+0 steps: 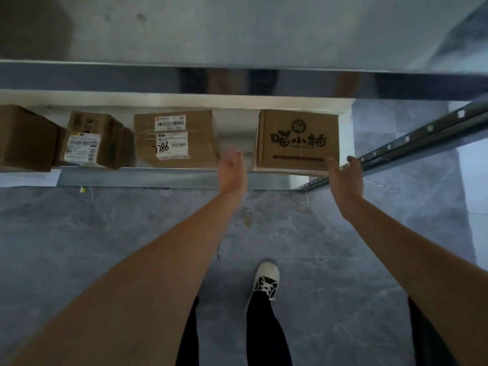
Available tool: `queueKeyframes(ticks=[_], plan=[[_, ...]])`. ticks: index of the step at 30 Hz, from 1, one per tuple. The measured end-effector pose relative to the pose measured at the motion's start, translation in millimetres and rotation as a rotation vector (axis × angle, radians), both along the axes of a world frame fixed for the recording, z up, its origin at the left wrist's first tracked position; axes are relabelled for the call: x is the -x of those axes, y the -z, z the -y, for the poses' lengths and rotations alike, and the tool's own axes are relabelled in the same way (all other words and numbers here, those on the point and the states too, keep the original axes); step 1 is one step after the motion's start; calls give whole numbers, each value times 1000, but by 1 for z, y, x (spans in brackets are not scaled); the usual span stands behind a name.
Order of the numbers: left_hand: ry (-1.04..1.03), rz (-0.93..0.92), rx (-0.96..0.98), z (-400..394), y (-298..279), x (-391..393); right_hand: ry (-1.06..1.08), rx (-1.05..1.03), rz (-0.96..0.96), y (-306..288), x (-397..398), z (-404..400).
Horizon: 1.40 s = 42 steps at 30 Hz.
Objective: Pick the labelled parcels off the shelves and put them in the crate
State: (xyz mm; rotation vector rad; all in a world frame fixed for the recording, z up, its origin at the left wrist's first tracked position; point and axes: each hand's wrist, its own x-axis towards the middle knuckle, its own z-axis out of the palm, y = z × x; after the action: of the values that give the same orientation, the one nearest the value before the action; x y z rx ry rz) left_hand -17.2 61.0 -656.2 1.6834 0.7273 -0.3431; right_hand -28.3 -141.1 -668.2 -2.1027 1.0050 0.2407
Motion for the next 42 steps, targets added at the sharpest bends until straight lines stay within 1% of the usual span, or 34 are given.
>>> queueKeyframes(ticks=[1, 3, 5, 8, 12, 14, 16, 19, 21, 23, 25, 27, 31, 34, 39, 42], plan=[[-15, -36, 28, 10, 1, 0, 5, -46, -36, 1, 1, 10], [22, -112, 105, 26, -5, -5, -22, -133, -86, 6, -5, 28], [45, -167, 130, 36, -6, -13, -24, -228, -106, 5, -15, 35], [102, -182, 150, 44, -2, -23, -19, -341, -112, 8, -26, 38], [97, -211, 144, 48, 4, -22, 35, -481, -70, 14, -22, 37], [33, -160, 167, 46, 7, -16, 33, -459, -18, 14, -15, 35], [-76, -75, 182, 40, 5, -8, 44, -443, 42, 9, -11, 32], [-181, 24, 201, 33, 1, -10, 126, -538, 112, -7, -12, 29], [-291, 28, 260, 32, -5, -17, 123, -608, 127, -15, -16, 28], [-389, -3, 330, 31, -10, -22, 91, -602, 132, -20, -18, 28], [-422, -16, 331, 31, -13, -24, 154, -612, 130, -21, -19, 30], [-416, -14, 294, 33, -15, -22, 193, -647, 124, -21, -16, 33], [-415, -70, 361, 36, -19, -21, 223, -725, 81, -23, -10, 29], [-417, -112, 372, 34, -17, -26, 194, -723, 49, -24, -7, 23], [-180, -83, 257, 23, -18, -19, 182, -639, -5, -23, -4, 14], [-94, -47, 159, 14, -19, -17, 199, -595, -58, -23, -3, 7]])
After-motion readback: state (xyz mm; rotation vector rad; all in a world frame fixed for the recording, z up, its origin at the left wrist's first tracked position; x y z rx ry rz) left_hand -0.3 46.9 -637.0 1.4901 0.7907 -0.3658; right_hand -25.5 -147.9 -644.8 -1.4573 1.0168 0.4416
